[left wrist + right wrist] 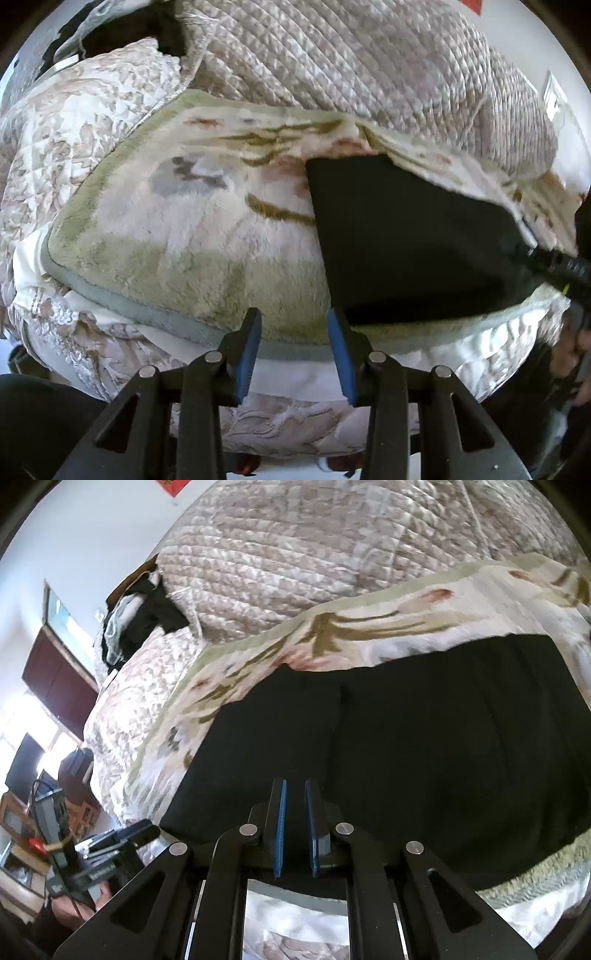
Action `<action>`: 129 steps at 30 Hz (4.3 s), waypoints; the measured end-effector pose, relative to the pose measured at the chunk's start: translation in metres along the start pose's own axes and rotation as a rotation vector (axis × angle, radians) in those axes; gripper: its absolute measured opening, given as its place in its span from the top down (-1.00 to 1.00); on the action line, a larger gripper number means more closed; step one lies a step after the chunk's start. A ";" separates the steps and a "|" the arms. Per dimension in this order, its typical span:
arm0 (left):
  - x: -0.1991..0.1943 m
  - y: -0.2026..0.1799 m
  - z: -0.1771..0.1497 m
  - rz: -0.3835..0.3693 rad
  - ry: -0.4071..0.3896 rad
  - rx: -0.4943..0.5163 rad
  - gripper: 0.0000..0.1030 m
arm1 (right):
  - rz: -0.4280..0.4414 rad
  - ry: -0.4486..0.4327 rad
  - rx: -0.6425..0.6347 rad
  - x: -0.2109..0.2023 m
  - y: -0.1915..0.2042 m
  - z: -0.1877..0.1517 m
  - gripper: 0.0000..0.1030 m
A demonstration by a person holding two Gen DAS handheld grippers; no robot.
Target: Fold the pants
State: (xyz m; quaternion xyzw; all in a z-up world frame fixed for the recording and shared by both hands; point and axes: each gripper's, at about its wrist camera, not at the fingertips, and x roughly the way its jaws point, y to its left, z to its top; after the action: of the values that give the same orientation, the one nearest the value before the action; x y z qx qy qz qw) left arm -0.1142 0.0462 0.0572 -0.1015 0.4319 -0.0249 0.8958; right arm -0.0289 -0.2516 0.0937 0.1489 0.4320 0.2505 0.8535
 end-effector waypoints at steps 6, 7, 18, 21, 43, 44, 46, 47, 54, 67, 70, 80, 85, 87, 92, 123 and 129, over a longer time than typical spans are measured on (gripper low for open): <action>-0.001 -0.018 0.031 -0.139 -0.068 -0.035 0.20 | -0.017 0.043 -0.071 0.021 0.013 -0.005 0.81; 0.004 -0.024 0.034 -0.177 -0.067 -0.033 0.20 | -0.055 0.090 -0.066 0.031 0.007 -0.012 0.89; 0.036 -0.036 0.061 -0.206 0.009 0.023 0.28 | -0.067 0.000 -0.043 0.018 -0.002 0.028 0.90; 0.052 -0.041 0.101 -0.195 -0.018 0.051 0.28 | -0.095 0.035 -0.064 0.038 0.003 0.048 0.90; 0.076 -0.059 0.102 -0.109 -0.025 0.098 0.28 | -0.125 0.052 -0.116 0.052 0.020 0.041 0.89; 0.072 -0.061 0.098 -0.106 -0.030 0.103 0.28 | -0.126 0.050 -0.127 0.050 0.023 0.036 0.89; 0.065 -0.063 0.087 -0.096 -0.037 0.113 0.28 | -0.130 0.046 -0.155 0.044 0.029 0.024 0.89; 0.062 -0.064 0.082 -0.093 -0.038 0.116 0.28 | -0.132 0.044 -0.167 0.041 0.031 0.019 0.87; 0.060 -0.065 0.044 -0.067 -0.015 0.118 0.27 | -0.168 0.070 -0.220 0.040 0.029 -0.012 0.81; 0.059 -0.067 0.033 -0.048 -0.074 0.127 0.24 | -0.171 0.035 -0.208 0.032 0.025 -0.020 0.81; 0.059 -0.068 0.032 -0.045 -0.075 0.126 0.24 | -0.176 0.036 -0.212 0.032 0.025 -0.020 0.81; 0.056 -0.072 0.034 -0.033 -0.070 0.134 0.15 | -0.224 0.020 -0.175 0.022 0.011 -0.016 0.81; 0.047 -0.078 0.034 -0.073 -0.107 0.138 0.15 | -0.257 -0.005 -0.143 0.007 -0.003 -0.014 0.81; 0.048 -0.082 0.033 -0.083 -0.102 0.149 0.15 | -0.278 -0.017 -0.127 0.001 -0.011 -0.014 0.80; 0.055 -0.092 0.029 -0.109 -0.065 0.172 0.14 | -0.316 -0.054 -0.060 -0.021 -0.040 -0.014 0.80; 0.050 -0.095 0.032 -0.182 -0.097 0.157 0.02 | -0.293 -0.211 0.394 -0.085 -0.144 -0.021 -0.18; 0.049 -0.085 0.037 -0.155 -0.112 0.123 0.02 | -0.276 -0.243 0.365 -0.084 -0.130 -0.007 -0.19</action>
State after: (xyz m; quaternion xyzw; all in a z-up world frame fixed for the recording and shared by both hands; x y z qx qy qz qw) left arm -0.0511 -0.0374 0.0591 -0.0807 0.3698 -0.1147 0.9185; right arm -0.0371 -0.4062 0.0839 0.2693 0.3804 0.0299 0.8843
